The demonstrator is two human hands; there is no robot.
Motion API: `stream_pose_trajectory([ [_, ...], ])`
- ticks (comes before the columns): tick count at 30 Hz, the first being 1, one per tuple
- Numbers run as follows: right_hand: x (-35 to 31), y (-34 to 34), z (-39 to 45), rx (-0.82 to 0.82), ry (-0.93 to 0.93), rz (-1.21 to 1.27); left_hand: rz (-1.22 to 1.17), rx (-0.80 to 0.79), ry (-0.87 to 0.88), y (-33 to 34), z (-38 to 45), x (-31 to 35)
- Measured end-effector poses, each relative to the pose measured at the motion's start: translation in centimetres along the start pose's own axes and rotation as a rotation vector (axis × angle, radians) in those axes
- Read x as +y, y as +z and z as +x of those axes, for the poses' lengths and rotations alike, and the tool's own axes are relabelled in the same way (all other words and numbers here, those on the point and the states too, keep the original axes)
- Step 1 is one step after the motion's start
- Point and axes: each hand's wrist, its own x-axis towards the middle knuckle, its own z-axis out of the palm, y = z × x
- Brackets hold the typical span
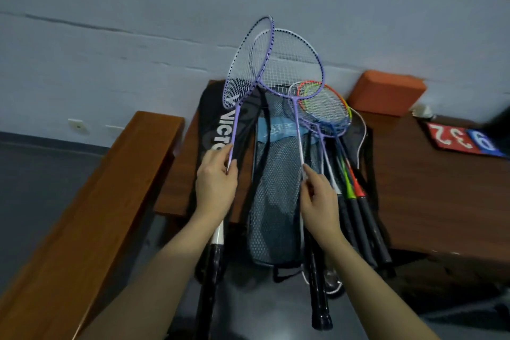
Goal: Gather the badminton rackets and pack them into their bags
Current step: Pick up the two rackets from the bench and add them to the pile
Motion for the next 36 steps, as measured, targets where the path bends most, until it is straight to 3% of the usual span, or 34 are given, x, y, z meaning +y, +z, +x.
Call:
stream_pose_trajectory([
  [5, 5.9, -5.3, 0.5, 0.018, 0.038, -0.038, -0.041, -0.018, -0.021, 6.3, -1.4, 4.6],
  [16, 14.2, -10.5, 6.0, 0.258, 0.136, -0.056, -0.075, -0.188, -0.065, 19.1, 2.1, 7.9],
  [20, 16.7, -11.8, 7.3, 0.260, 0.165, -0.074, -0.019, -0.302, -0.094, 23.4, 2.9, 7.7],
  [36, 24.5, -13.9, 10.7, 0.049, 0.125, 0.046, -0.031, -0.325, -0.360, 36.0, 3.8, 10.3],
])
